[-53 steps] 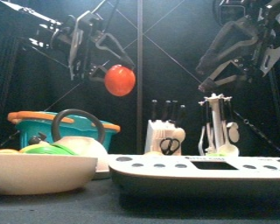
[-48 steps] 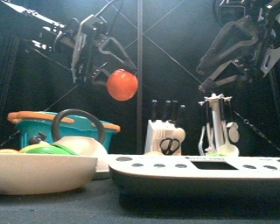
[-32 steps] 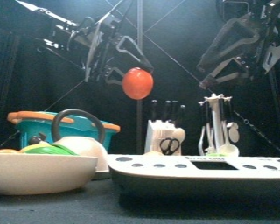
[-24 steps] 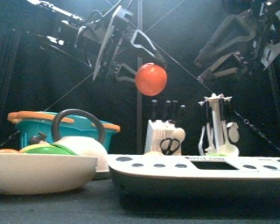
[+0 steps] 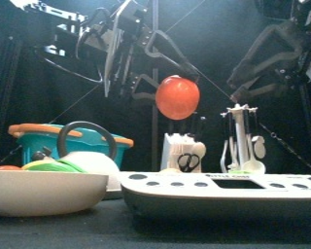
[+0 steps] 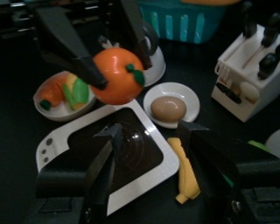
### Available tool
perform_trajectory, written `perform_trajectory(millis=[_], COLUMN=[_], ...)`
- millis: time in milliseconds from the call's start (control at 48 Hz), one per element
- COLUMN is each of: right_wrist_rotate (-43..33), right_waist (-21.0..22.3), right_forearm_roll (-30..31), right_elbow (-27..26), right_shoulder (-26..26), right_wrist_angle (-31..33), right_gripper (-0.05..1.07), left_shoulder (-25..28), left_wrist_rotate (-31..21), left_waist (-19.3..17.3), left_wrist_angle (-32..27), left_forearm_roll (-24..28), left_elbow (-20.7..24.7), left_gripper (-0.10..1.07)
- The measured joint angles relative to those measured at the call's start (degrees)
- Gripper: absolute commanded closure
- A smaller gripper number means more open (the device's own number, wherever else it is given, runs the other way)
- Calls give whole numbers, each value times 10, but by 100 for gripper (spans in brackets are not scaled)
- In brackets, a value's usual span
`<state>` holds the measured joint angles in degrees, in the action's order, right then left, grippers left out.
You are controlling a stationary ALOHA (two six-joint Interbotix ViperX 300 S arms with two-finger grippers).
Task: Place orange onto stove
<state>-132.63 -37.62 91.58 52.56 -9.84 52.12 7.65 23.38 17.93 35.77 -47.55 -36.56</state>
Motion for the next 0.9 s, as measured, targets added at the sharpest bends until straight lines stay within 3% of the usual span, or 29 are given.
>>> perform_trajectory(millis=[500, 896], right_wrist_rotate=[0, 0], right_waist=[2, 3], right_forearm_roll=[-29, -35], right_elbow=[-3, -3], right_shoulder=[11, 25], right_wrist_angle=[3, 3], right_gripper=[14, 14], left_shoulder=[105, 116], left_wrist_rotate=[-3, -3], left_waist=[18, 15], left_wrist_angle=[-3, -1], left_forearm_roll=[22, 23], left_elbow=[38, 52], left_gripper=[46, 39])
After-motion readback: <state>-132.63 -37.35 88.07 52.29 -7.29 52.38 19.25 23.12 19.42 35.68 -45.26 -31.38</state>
